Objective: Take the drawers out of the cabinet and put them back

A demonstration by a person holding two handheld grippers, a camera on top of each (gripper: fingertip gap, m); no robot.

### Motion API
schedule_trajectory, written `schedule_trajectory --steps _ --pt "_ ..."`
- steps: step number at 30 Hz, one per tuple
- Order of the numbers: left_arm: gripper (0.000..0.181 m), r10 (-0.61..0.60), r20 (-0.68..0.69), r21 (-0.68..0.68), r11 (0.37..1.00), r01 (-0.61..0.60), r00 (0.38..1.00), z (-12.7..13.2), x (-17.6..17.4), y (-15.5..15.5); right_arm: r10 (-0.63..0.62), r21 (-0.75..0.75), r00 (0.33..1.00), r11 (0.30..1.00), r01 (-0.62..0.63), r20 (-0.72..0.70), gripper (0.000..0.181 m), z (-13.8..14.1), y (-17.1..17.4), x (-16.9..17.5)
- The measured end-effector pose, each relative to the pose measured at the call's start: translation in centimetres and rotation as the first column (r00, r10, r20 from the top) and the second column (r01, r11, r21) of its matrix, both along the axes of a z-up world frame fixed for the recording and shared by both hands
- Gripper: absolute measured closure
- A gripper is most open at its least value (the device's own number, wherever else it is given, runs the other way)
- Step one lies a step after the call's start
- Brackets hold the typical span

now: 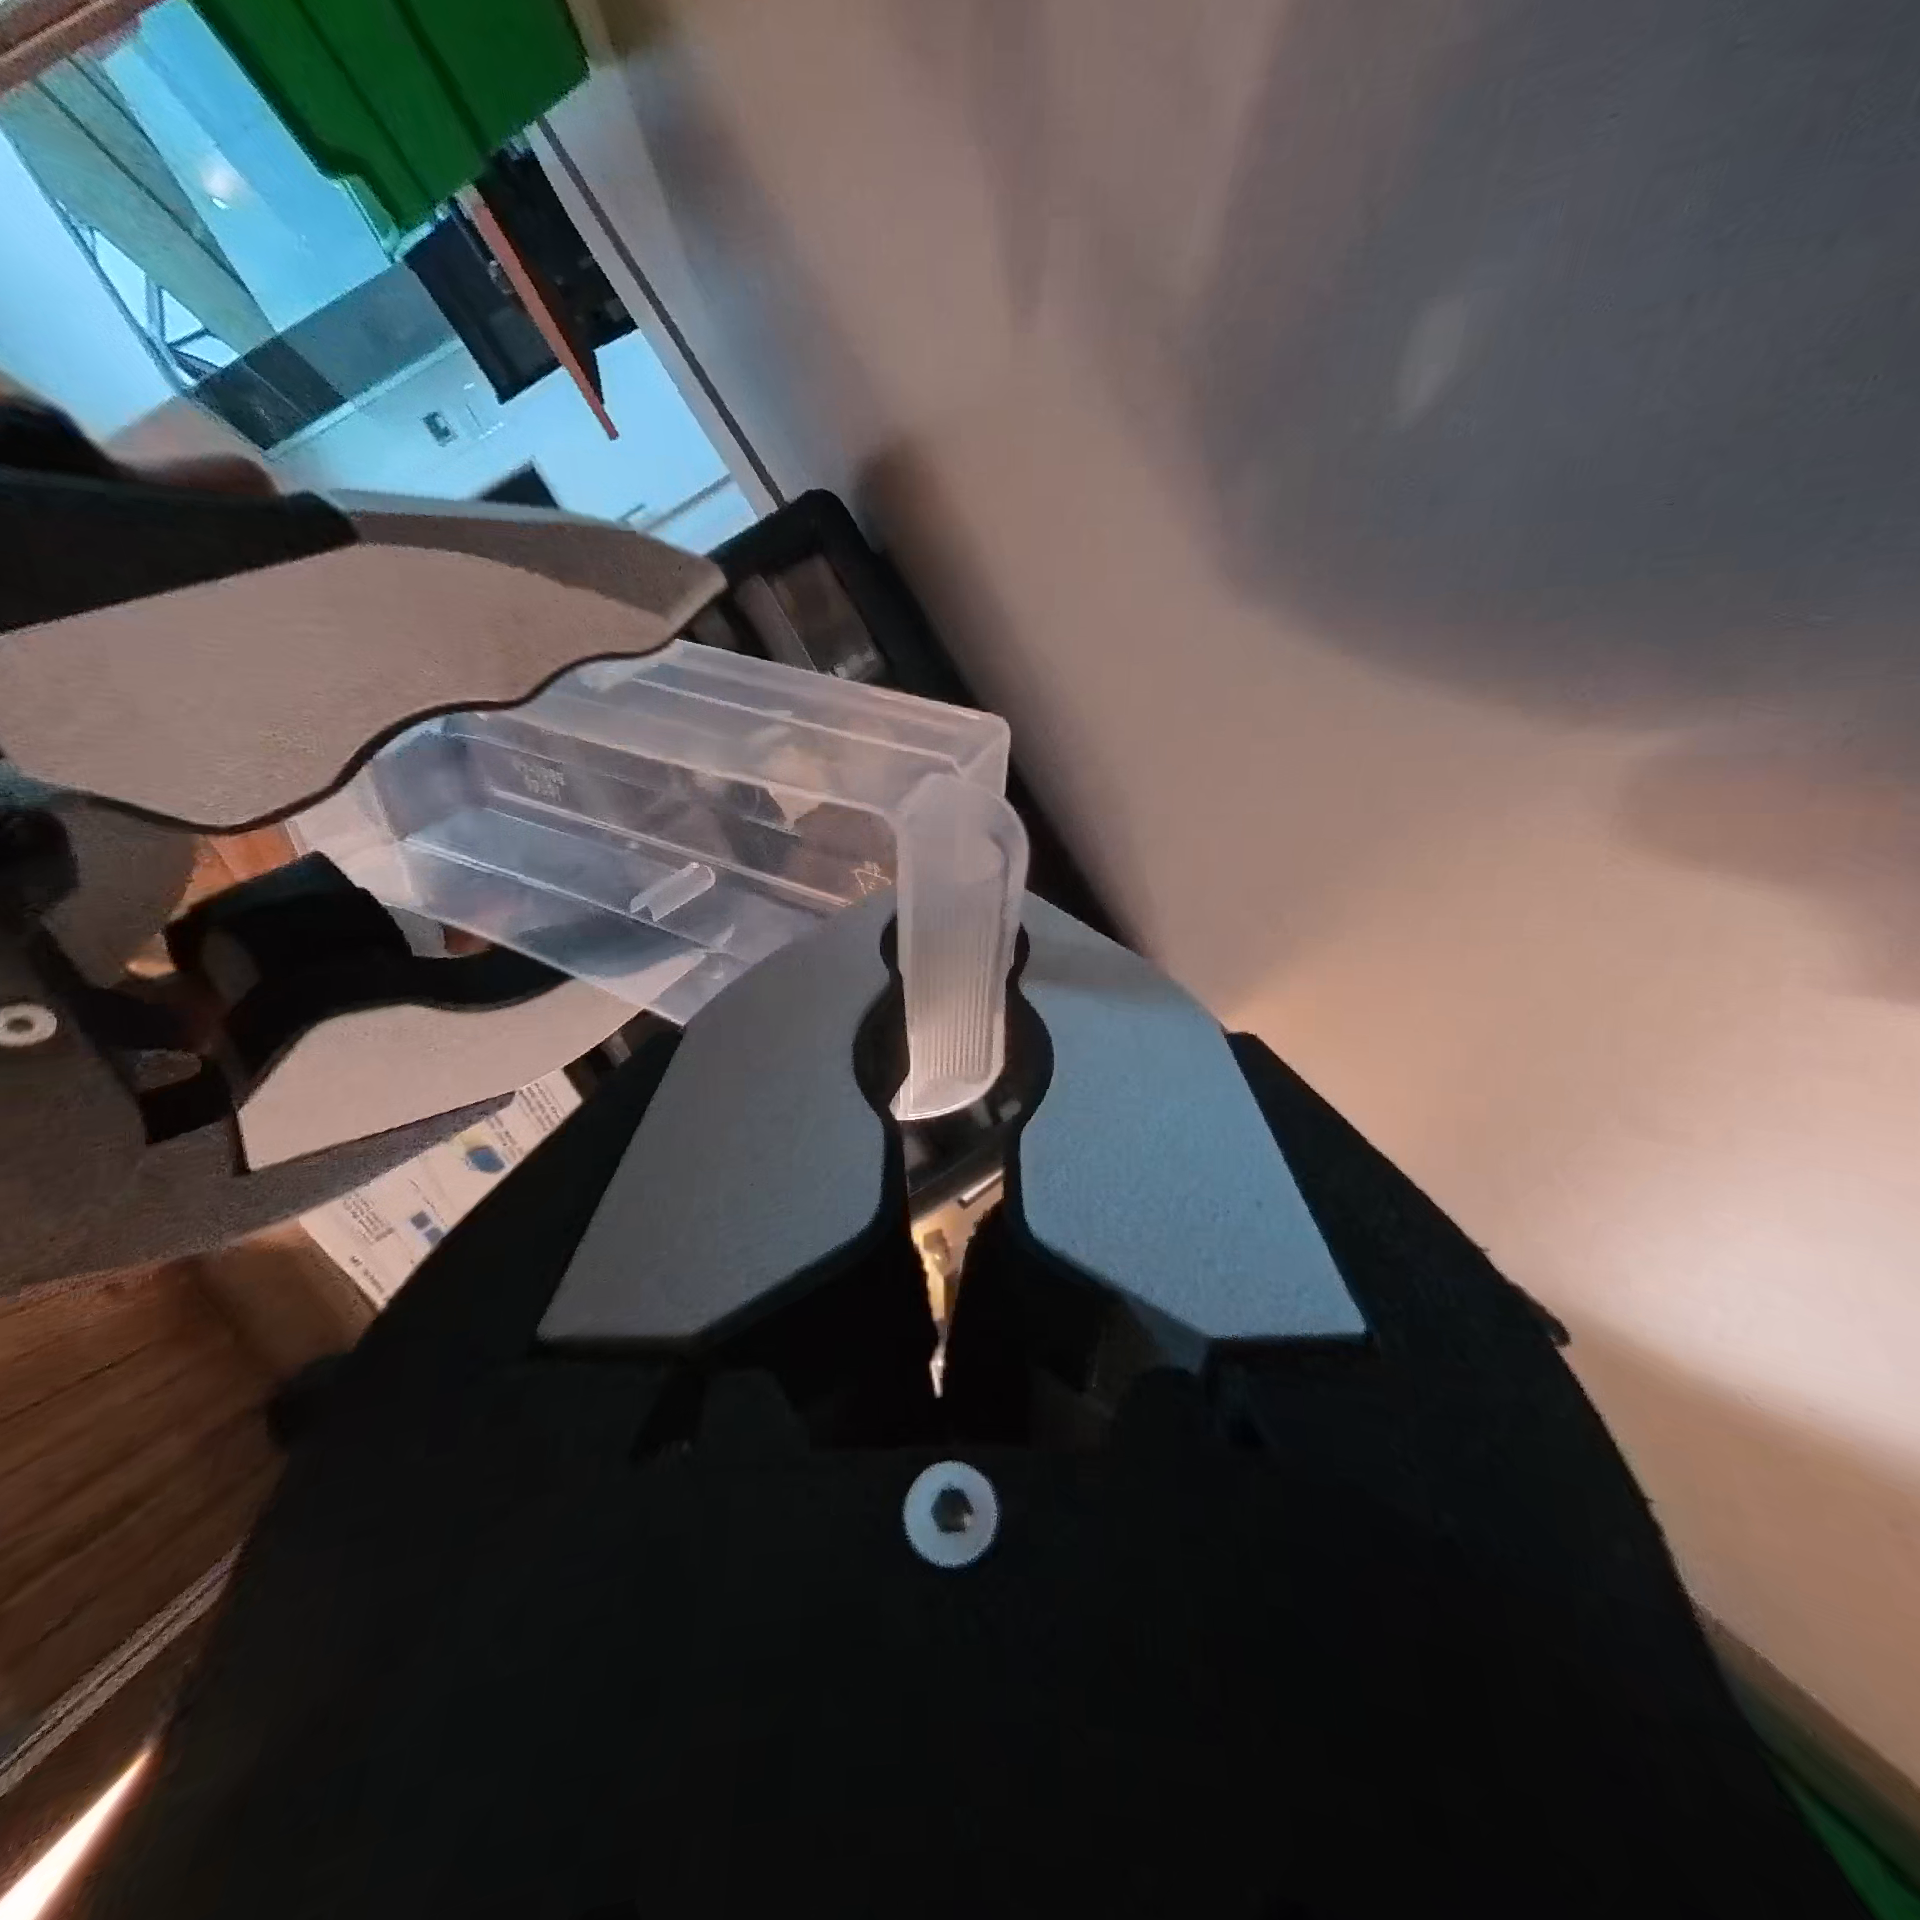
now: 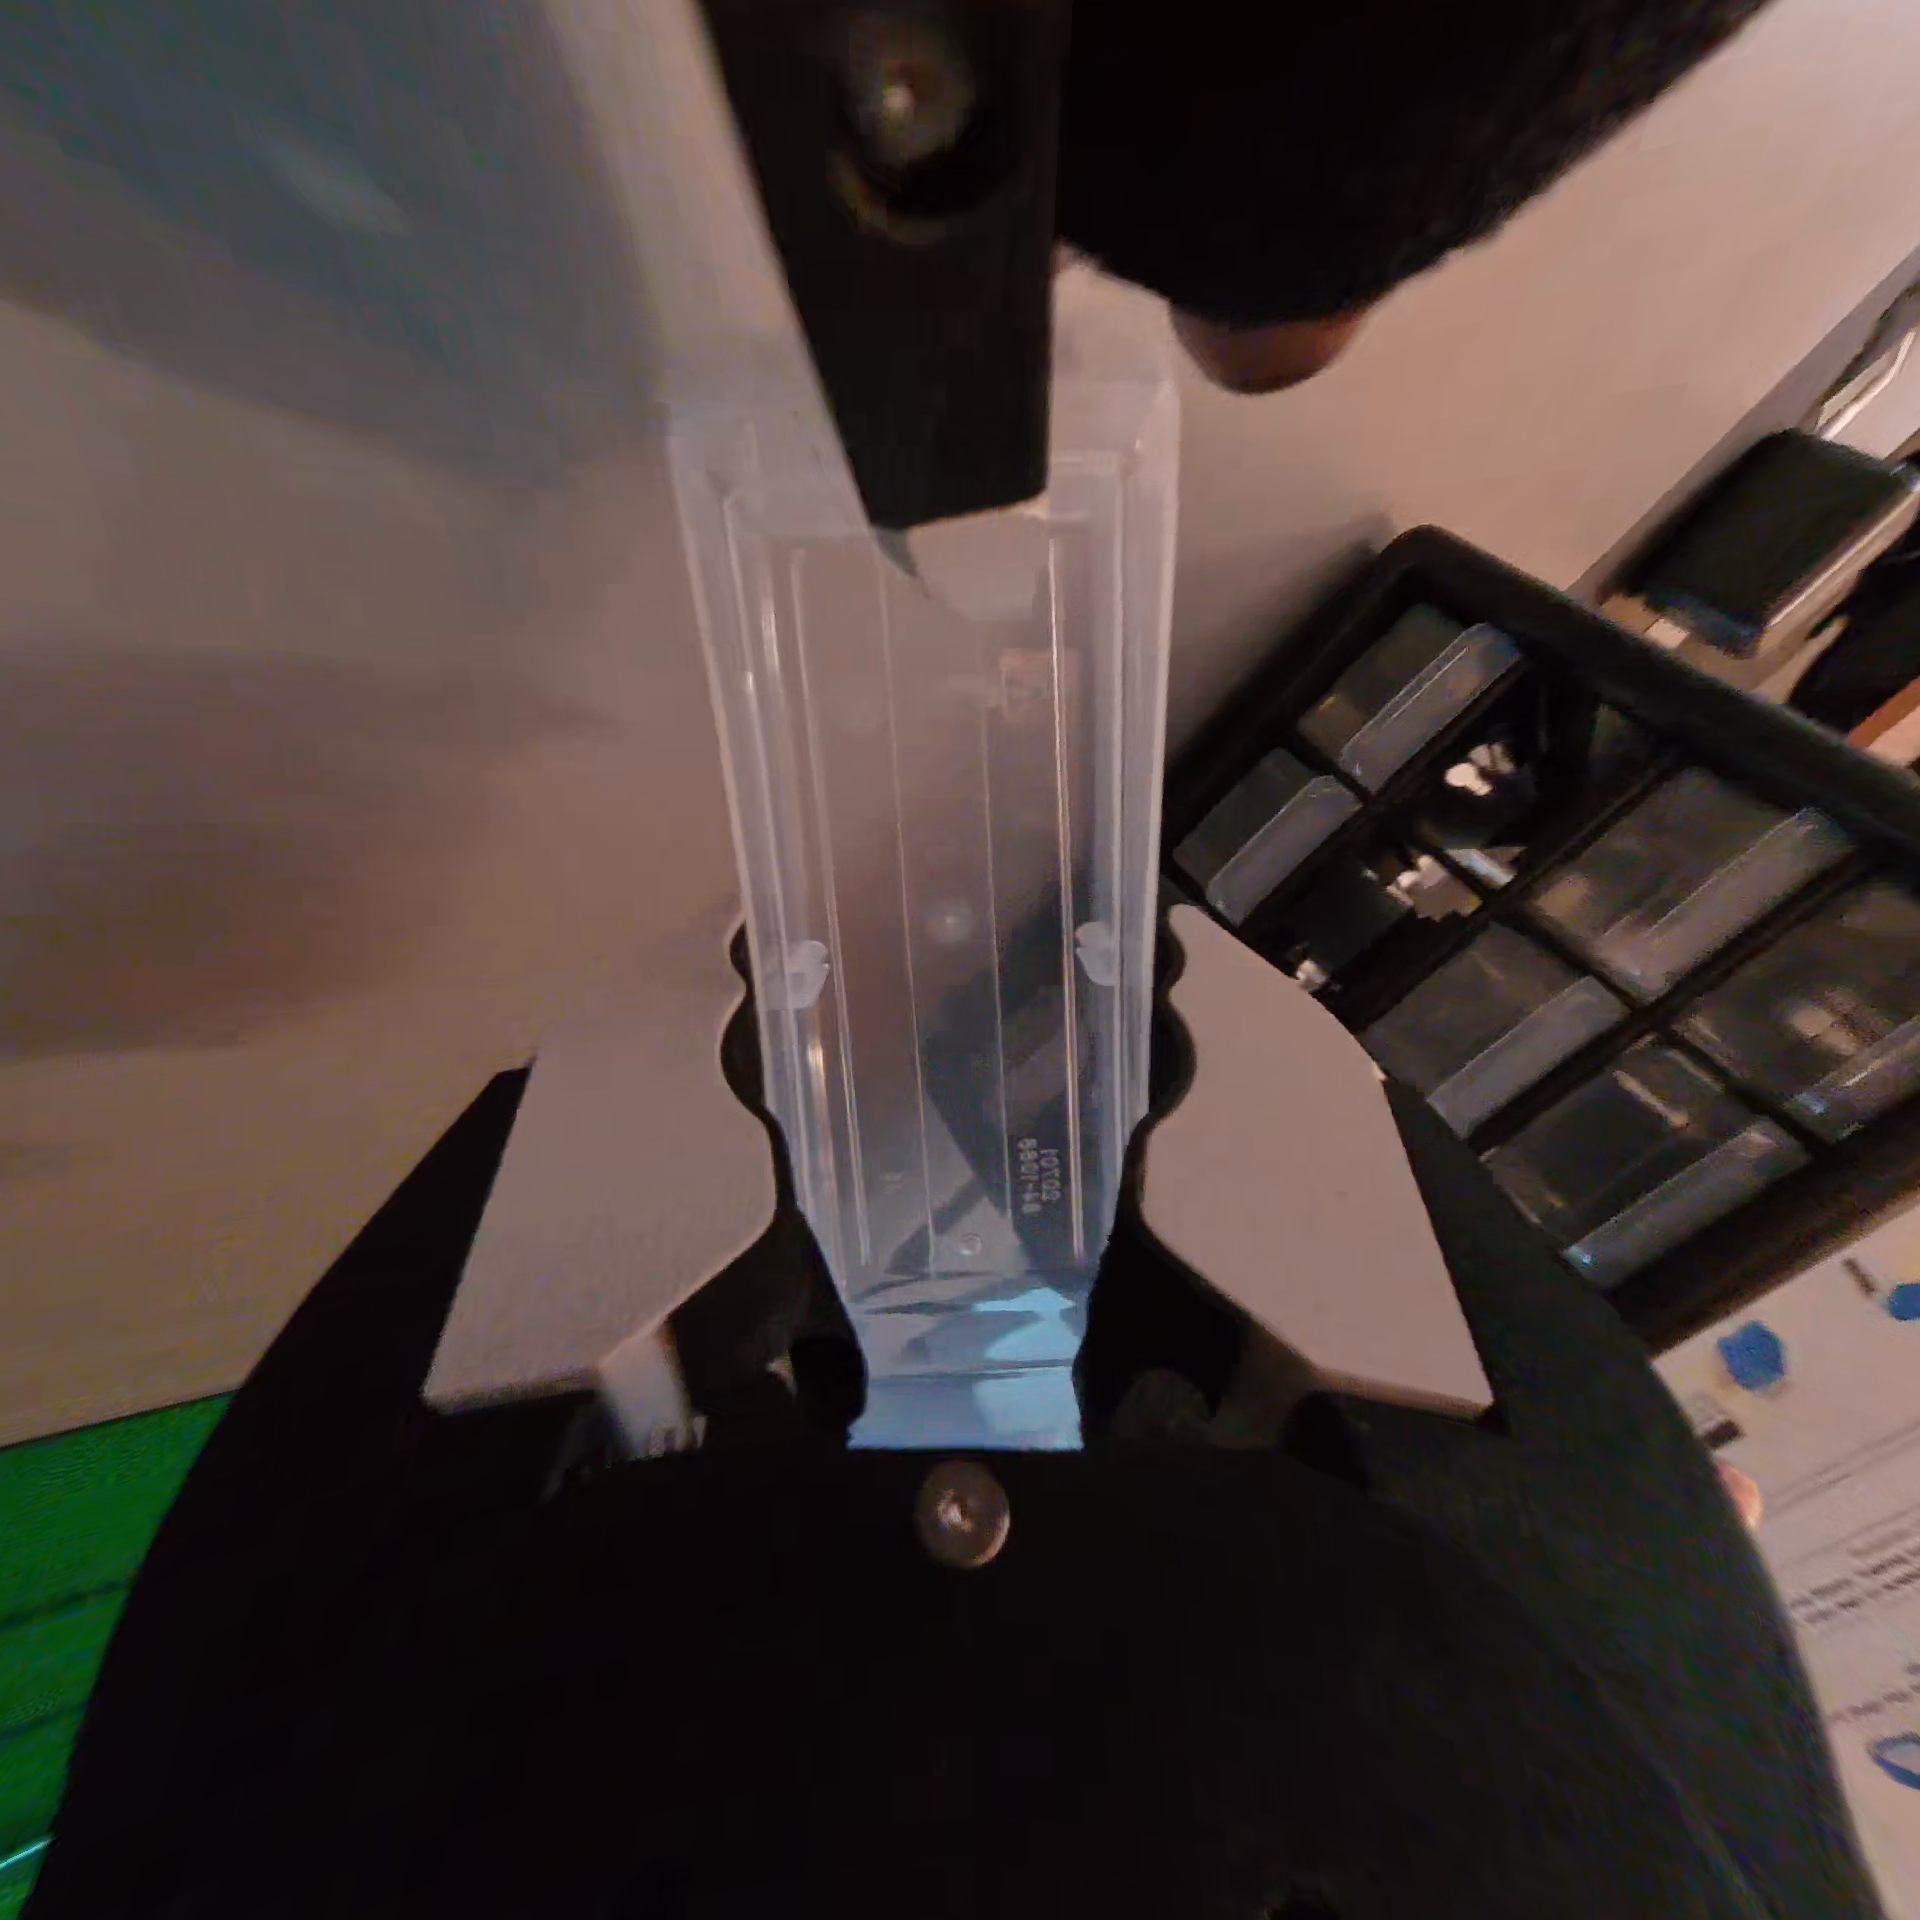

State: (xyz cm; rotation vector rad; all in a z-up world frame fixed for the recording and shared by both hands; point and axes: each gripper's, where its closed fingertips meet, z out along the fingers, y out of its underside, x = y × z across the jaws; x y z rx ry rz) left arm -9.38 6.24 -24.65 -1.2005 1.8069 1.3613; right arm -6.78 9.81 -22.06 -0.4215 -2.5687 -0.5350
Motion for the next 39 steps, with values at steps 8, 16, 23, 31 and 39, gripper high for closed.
schedule_trajectory --steps 8,16,23,31,39 --pt "0.122 -0.297 0.479 0.256 0.947 0.192 0.826 5.2 3.6 -0.8 -0.066 -0.01 0.993 0.998 0.065 -0.099 0.119 3.4 3.0 3.0" --pt "0.091 -0.174 0.983 0.182 0.968 0.172 -0.064 7.7 1.5 -0.3 -0.351 -0.309 0.896 0.914 0.263 -0.273 0.119 10.4 6.8 14.1" --pt "0.092 -0.112 0.967 0.14 0.984 0.111 -0.23 7.2 -0.7 0.9 -0.582 -0.316 0.8 0.793 0.52 -0.143 0.118 9.2 11.0 29.6" --pt "0.093 -0.113 0.969 0.137 0.986 0.095 -0.218 7.0 -1.1 1.1 -0.712 -0.276 0.692 0.645 0.712 0.122 0.116 1.7 13.9 39.0" --pt "0.095 -0.108 0.975 0.131 0.985 0.111 -0.195 6.7 -1.0 1.0 -0.688 -0.237 0.633 0.589 0.773 0.356 0.116 -2.6 14.1 39.7"
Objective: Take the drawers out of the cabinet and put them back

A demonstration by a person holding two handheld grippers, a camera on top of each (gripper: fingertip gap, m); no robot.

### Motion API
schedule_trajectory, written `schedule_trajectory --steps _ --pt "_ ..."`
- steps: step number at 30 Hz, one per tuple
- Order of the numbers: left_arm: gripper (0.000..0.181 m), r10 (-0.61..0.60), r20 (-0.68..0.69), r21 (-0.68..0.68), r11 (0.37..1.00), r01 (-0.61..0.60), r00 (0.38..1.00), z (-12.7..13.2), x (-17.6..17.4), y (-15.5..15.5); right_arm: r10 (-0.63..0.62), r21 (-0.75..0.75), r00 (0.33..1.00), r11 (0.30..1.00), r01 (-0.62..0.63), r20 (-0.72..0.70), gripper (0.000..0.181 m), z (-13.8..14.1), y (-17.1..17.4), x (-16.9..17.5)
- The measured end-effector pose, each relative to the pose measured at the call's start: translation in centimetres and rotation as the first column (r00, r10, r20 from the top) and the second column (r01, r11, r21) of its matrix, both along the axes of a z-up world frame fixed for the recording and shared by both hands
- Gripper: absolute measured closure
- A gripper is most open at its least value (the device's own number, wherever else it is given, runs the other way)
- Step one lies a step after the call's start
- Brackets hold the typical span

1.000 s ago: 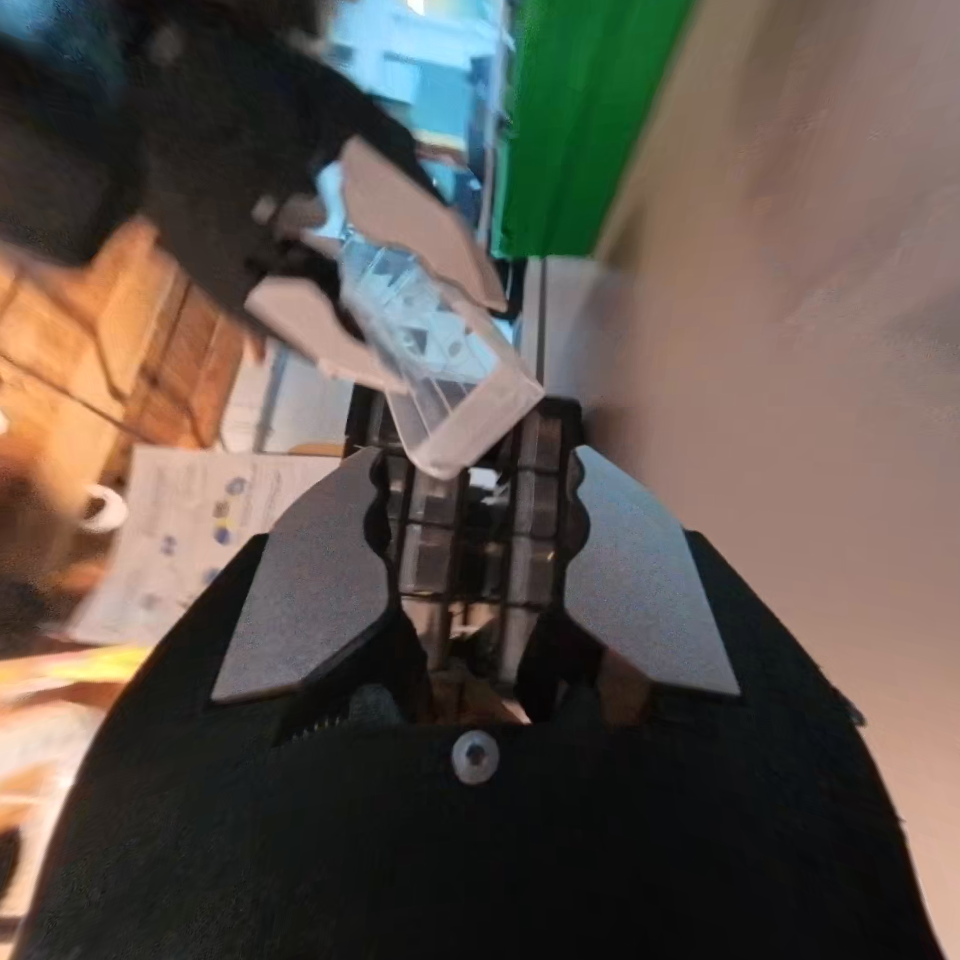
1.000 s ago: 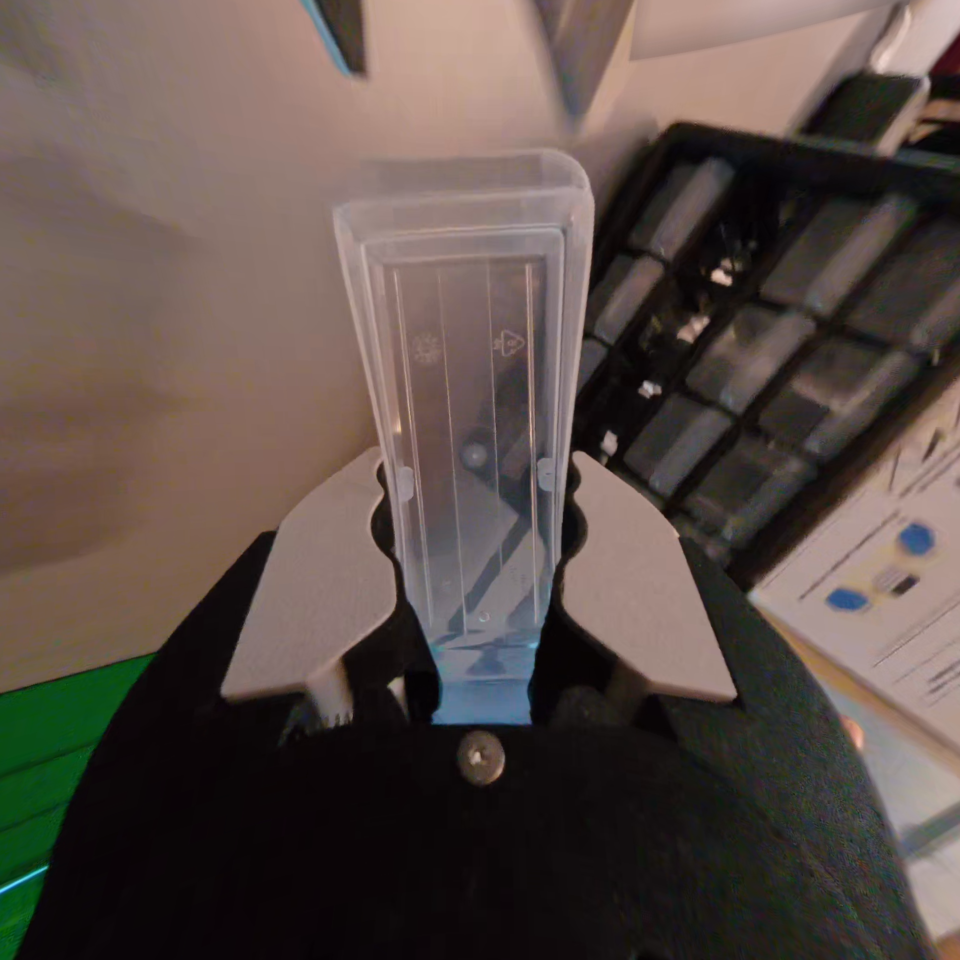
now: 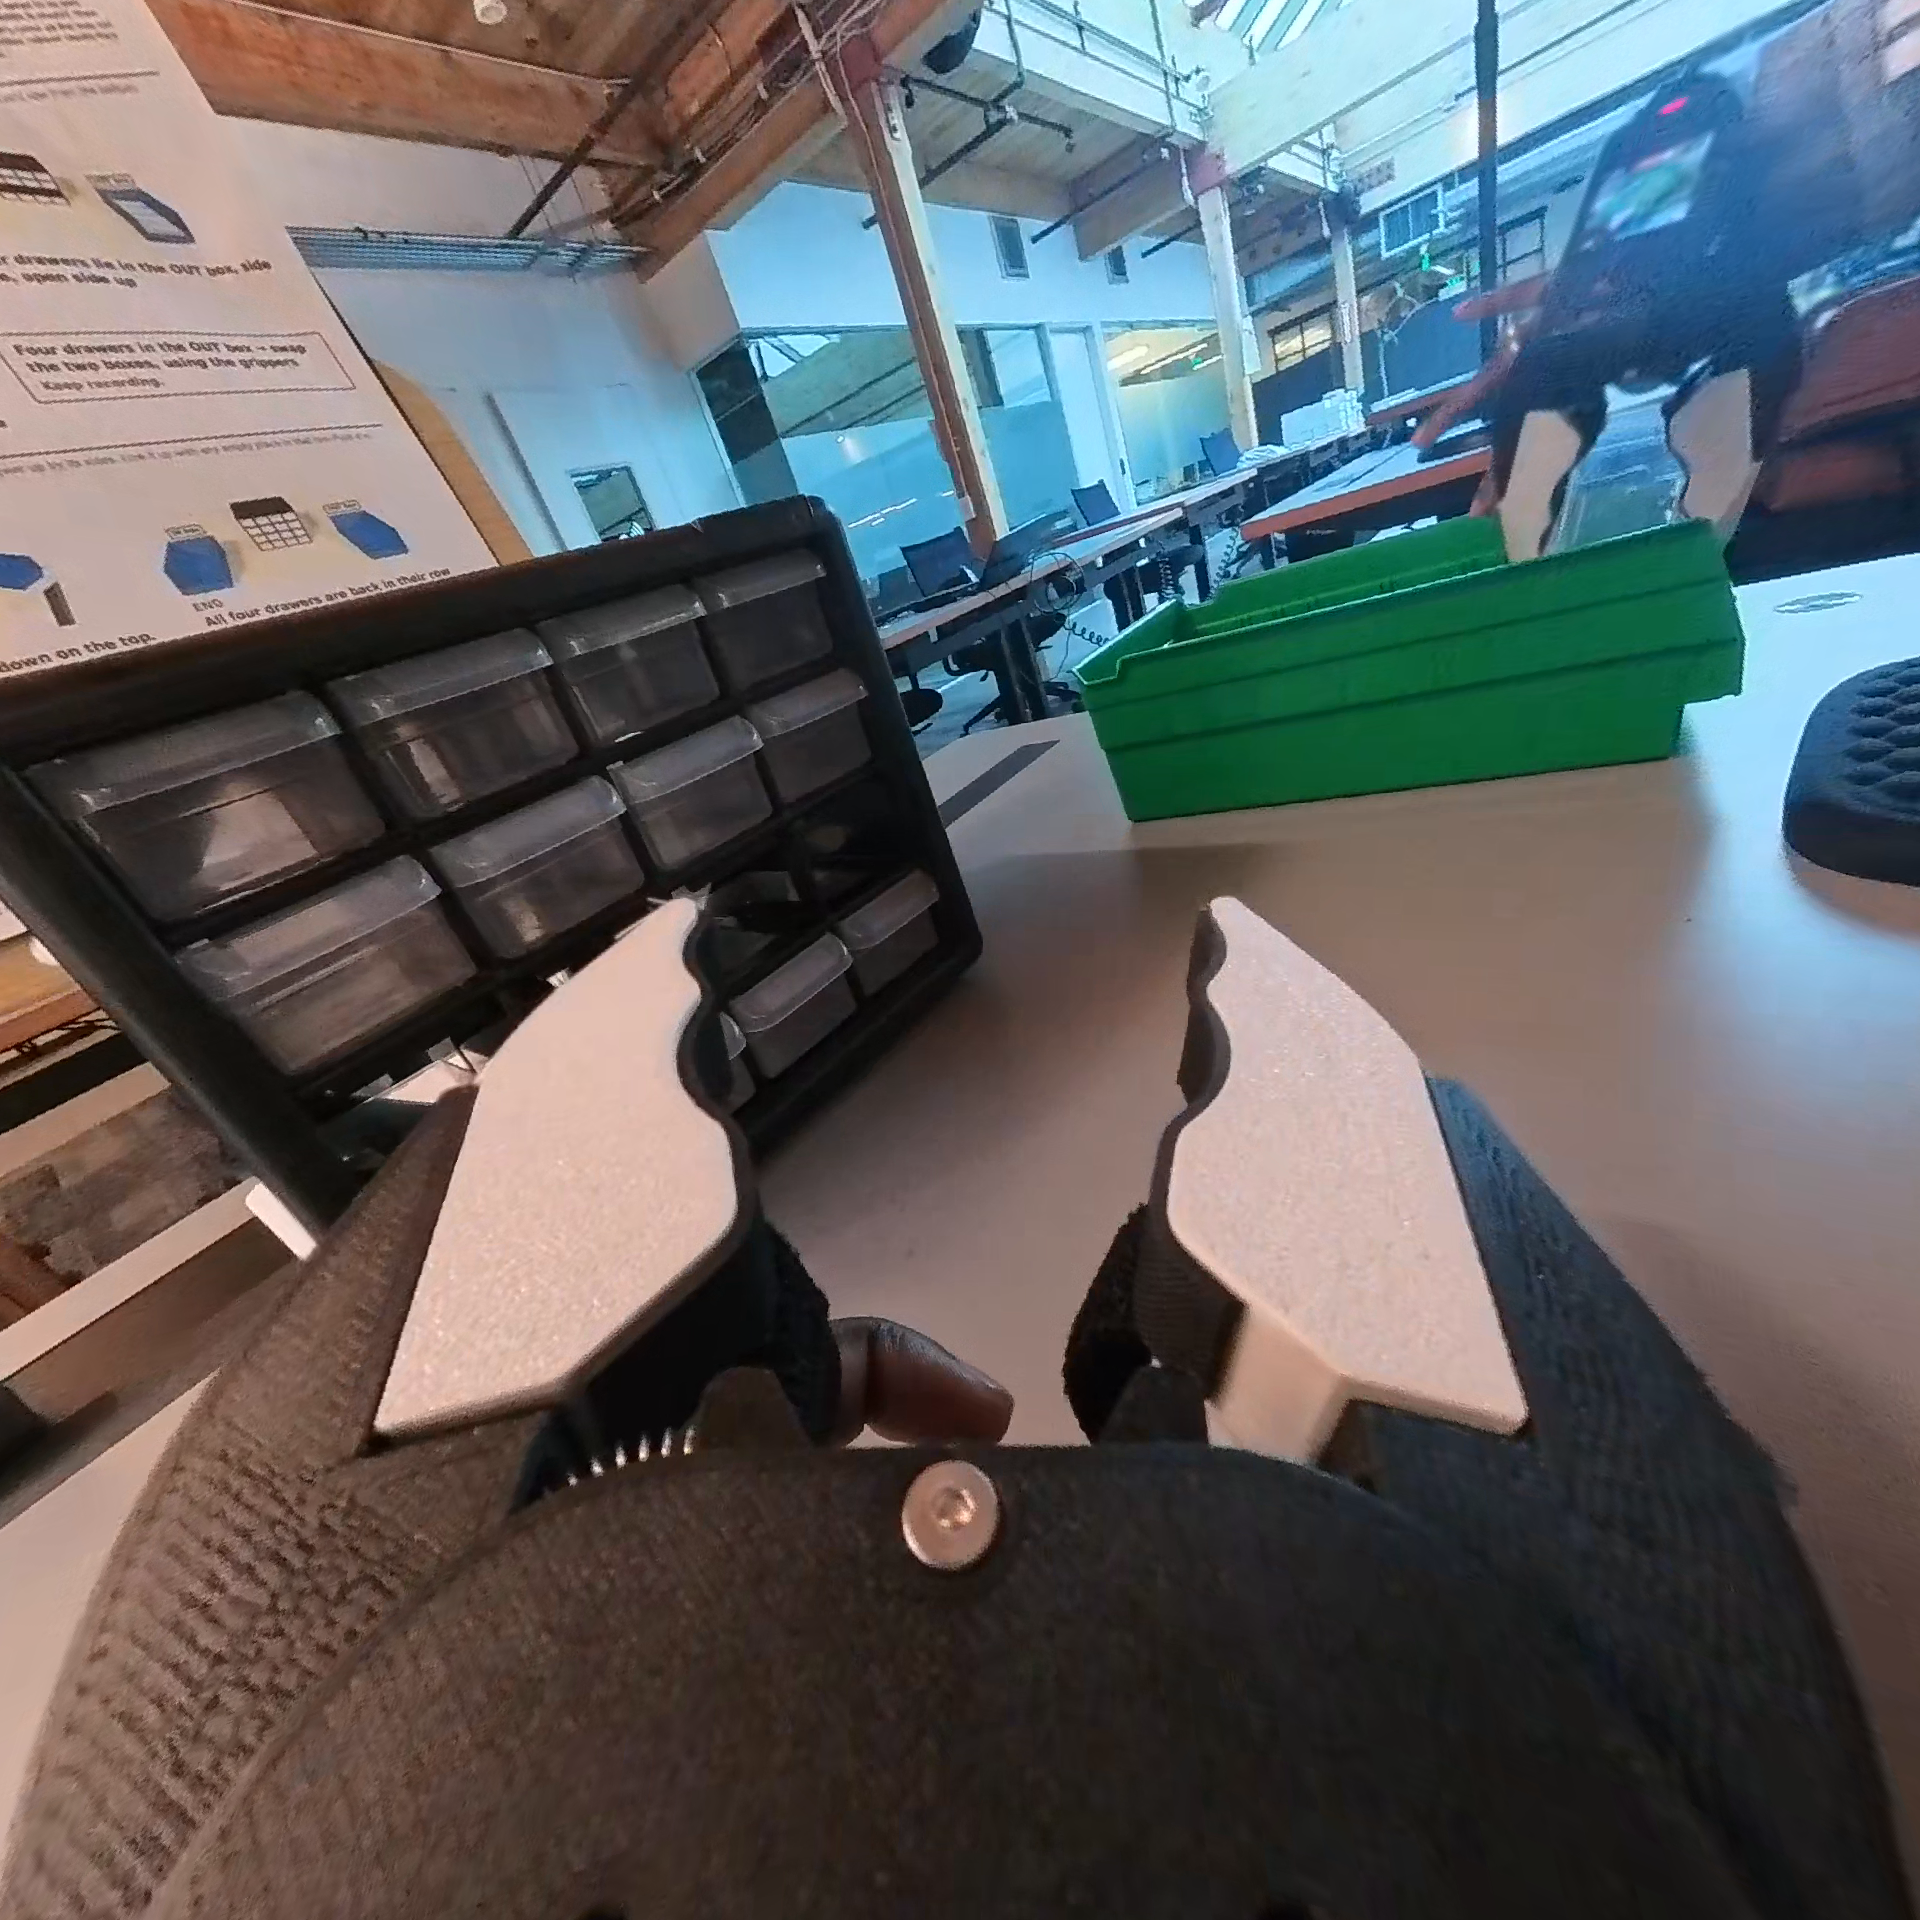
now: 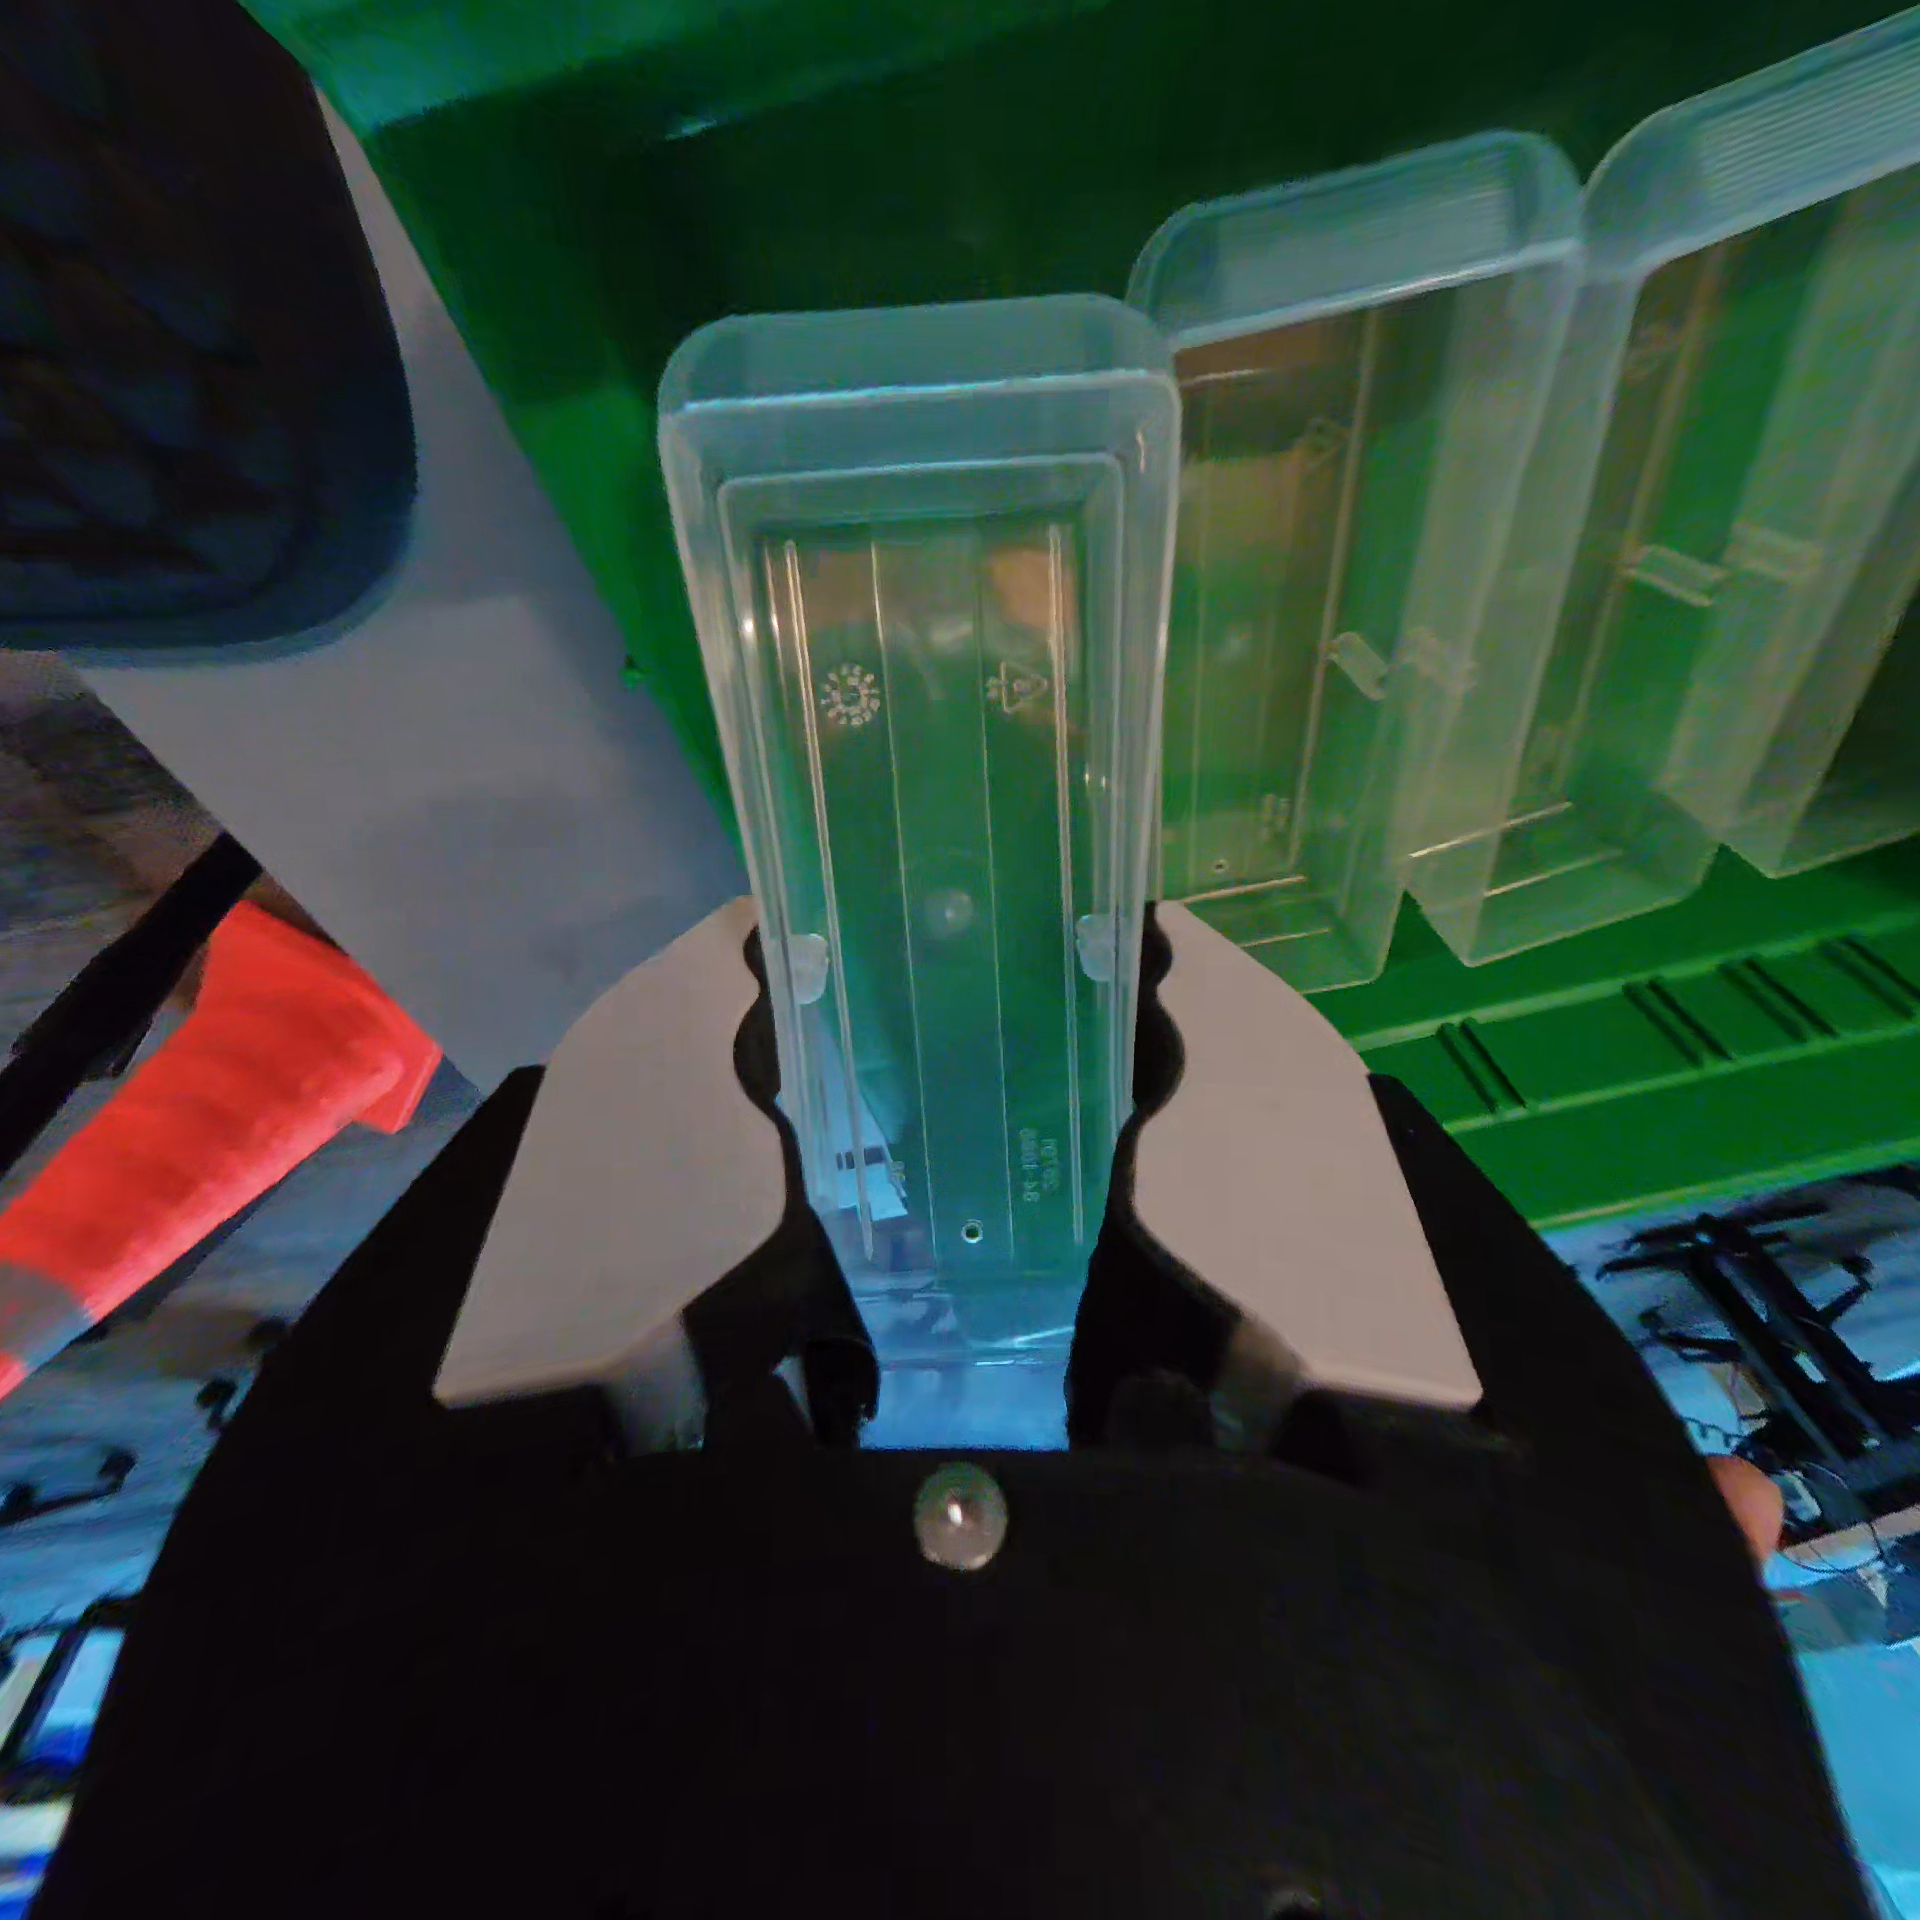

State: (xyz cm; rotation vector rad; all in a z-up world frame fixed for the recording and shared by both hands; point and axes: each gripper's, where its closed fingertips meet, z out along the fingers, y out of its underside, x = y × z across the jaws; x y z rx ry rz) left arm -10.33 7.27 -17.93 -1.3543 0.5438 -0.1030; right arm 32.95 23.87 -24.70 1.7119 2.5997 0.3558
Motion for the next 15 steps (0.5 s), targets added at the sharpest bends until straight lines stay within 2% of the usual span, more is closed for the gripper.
schedule_trajectory --steps 10,15 --pt "0.098 -0.009 -0.031 0.003 1.0 0.009 0.999 -0.1 0.2 -0.1 -0.024 -0.073 0.996 0.997 0.03 0.081 0.111 -1.0 0.4 -0.4" --pt "0.099 -0.008 -0.043 0.001 1.0 0.009 0.999 -0.3 0.3 -0.1 -0.006 -0.089 0.981 0.996 0.023 0.192 0.109 -1.3 0.3 0.2"
